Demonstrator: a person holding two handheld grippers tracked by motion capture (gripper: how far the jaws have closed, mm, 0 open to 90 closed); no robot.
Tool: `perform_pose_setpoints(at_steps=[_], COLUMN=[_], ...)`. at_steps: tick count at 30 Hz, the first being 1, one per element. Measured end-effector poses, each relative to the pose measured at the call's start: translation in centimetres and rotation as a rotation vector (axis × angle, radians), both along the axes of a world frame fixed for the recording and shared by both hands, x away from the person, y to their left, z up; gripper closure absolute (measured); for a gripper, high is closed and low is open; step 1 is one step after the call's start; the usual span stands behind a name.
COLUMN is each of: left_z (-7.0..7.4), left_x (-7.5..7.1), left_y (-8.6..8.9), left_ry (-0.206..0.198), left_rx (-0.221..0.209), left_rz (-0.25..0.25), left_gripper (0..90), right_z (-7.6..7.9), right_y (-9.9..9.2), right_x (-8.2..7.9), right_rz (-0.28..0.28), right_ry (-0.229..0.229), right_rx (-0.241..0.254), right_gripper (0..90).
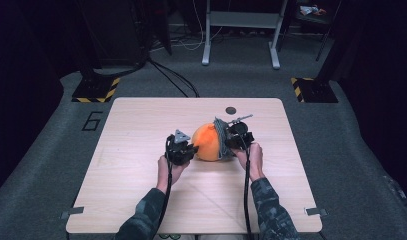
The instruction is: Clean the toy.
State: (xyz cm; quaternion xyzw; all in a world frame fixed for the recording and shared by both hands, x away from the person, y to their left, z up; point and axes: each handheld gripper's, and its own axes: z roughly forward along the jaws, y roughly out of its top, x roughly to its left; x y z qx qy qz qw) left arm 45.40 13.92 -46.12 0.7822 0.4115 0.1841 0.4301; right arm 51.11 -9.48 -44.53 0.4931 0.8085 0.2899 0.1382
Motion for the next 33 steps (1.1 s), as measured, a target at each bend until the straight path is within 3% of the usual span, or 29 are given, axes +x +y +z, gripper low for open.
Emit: perform_pose_setpoints(at_steps=[10,14,22,28,33], left_z=[1.8,2.4,2.5,2.6,2.4], left_x=[-0.1,0.0,0.0,0.0,0.1], left_y=[-0.5,-0.7,-1.5,-1.9,-2.1], left_ry=[-0.064,-0.075,-0.085,-0.087,-0.089], left_rx=[0.049,0.072,0.086,0.092,0.104], left_rz=[-0.005,-0.013,-0.045,-0.069,-0.085], left_gripper=[82.3,82.2,82.0,82.0,82.1], right_z=[1.5,2.7,5.8,6.2,5.3], right_y=[-1.5,-1.5,1.5,3.3,4.4], right_x=[-1.1,-1.5,-2.5,-2.6,-2.2], right_rz=[-0.040,-0.027,0.066,0.108,0.140], right_ry=[-0.070,-0.109,-0.169,-0.175,-0.164], right_rx=[0.030,0.042,0.022,0.006,-0.042], right_gripper=[74.7,74.7,74.5,74.6,75.5])
